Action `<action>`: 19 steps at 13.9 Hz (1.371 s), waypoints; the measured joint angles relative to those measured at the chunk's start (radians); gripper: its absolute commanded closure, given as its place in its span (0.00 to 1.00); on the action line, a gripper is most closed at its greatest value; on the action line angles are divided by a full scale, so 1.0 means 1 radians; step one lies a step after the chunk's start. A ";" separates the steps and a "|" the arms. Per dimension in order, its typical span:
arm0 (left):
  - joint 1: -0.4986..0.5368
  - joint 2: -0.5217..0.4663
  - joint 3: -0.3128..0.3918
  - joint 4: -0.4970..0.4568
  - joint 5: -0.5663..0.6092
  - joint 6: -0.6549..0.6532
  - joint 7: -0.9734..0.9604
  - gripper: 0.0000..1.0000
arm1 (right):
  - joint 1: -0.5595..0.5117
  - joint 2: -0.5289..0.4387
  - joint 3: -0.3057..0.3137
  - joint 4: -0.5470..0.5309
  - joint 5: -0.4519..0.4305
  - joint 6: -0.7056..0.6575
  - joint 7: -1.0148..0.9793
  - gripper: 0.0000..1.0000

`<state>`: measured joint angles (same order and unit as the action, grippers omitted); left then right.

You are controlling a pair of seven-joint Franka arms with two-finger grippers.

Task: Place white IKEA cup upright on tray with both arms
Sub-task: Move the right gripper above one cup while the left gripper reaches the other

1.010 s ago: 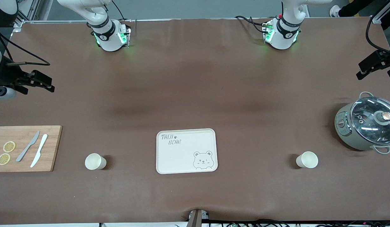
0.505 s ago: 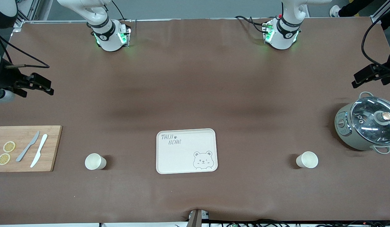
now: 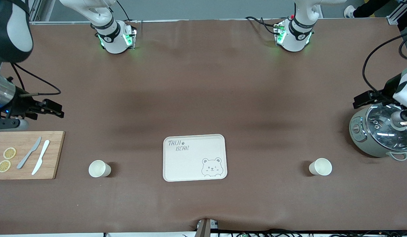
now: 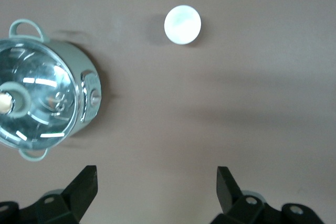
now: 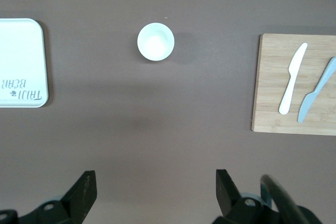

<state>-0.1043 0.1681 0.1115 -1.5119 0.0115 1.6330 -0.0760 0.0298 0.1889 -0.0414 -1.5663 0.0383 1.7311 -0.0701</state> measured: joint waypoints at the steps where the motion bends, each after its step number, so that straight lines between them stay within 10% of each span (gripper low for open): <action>1: 0.000 0.020 -0.001 0.000 0.000 0.028 0.000 0.00 | 0.000 0.022 0.000 0.000 0.000 0.020 0.000 0.00; 19: 0.026 0.355 0.000 -0.003 0.000 0.523 0.000 0.00 | 0.005 0.404 0.001 0.004 0.000 0.447 0.000 0.00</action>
<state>-0.0781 0.5228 0.1112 -1.5147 0.0115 2.1556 -0.0762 0.0347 0.5924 -0.0402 -1.5623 0.0383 2.1781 -0.0702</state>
